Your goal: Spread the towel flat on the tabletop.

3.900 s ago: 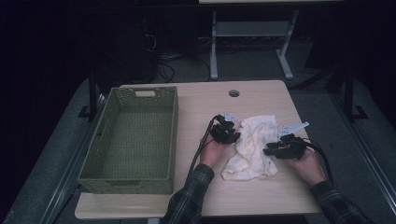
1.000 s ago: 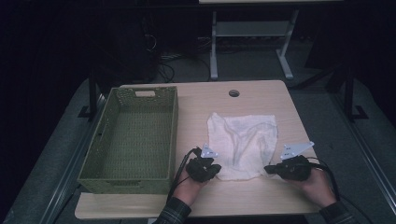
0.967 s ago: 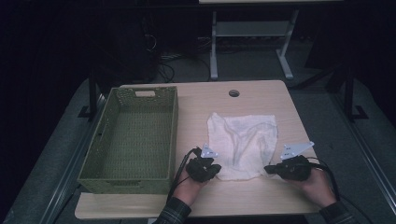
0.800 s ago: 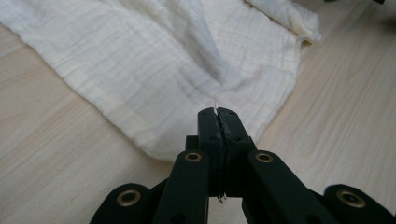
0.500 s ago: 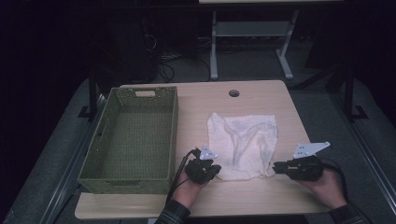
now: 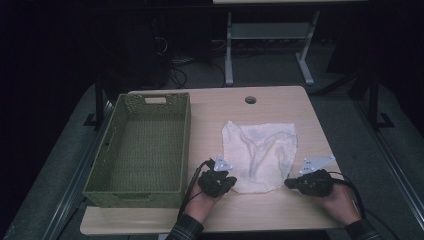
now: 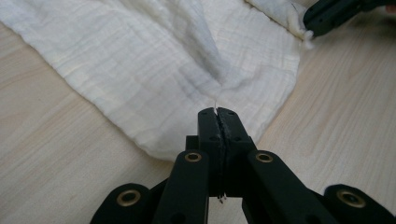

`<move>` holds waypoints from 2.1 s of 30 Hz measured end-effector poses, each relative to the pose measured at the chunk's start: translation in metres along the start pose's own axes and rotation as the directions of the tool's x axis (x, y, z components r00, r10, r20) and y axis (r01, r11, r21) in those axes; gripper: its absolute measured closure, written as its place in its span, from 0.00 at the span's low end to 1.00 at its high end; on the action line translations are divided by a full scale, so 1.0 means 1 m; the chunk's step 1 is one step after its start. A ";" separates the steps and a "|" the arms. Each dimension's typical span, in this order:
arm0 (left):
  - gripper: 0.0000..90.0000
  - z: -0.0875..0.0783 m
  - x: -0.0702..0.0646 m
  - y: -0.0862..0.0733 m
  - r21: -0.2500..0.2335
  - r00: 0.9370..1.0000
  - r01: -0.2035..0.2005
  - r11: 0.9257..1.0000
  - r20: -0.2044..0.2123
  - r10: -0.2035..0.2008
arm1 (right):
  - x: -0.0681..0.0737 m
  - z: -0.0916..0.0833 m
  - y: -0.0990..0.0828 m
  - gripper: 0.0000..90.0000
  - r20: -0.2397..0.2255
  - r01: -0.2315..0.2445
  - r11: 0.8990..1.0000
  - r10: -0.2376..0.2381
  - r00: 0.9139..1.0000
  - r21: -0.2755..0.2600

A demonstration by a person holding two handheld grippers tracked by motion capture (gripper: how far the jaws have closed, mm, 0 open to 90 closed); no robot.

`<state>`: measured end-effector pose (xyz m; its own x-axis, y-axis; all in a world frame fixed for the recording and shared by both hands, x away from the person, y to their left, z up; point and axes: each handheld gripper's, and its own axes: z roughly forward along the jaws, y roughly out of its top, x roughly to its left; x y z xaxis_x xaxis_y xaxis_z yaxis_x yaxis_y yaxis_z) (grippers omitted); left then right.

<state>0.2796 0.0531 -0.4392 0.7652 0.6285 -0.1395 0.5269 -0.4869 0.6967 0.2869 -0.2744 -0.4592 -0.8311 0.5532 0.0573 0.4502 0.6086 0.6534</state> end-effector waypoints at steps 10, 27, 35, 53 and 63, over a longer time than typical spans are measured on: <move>0.99 -0.003 0.000 0.001 -0.009 1.000 0.002 1.000 -0.008 -0.002 | -0.026 -0.038 -0.013 0.98 0.094 -0.076 0.993 0.084 0.992 -0.091; 0.99 -0.026 -0.024 -0.010 -0.001 0.998 0.000 1.000 -0.063 0.000 | -0.009 -0.076 -0.057 0.98 0.073 -0.159 0.980 0.168 0.983 -0.121; 0.95 -0.022 -0.025 -0.013 0.009 0.997 0.002 1.000 -0.076 -0.002 | -0.007 -0.075 -0.072 0.87 0.065 -0.183 0.978 0.189 0.980 -0.097; 0.65 0.001 0.006 0.012 -0.023 0.997 0.025 0.999 -0.068 -0.027 | -0.050 -0.054 -0.035 0.74 0.071 -0.164 0.978 0.174 0.982 -0.132; 0.62 0.012 0.025 0.028 -0.042 0.997 0.022 0.999 -0.069 -0.025 | -0.065 -0.044 -0.019 0.73 0.078 -0.154 0.978 0.166 0.983 -0.141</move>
<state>0.3174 0.0481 -0.4315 0.7244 0.6809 -0.1079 0.5278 -0.4472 0.7221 0.3177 -0.3470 -0.4420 -0.7167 0.6893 0.1058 0.5222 0.4299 0.7366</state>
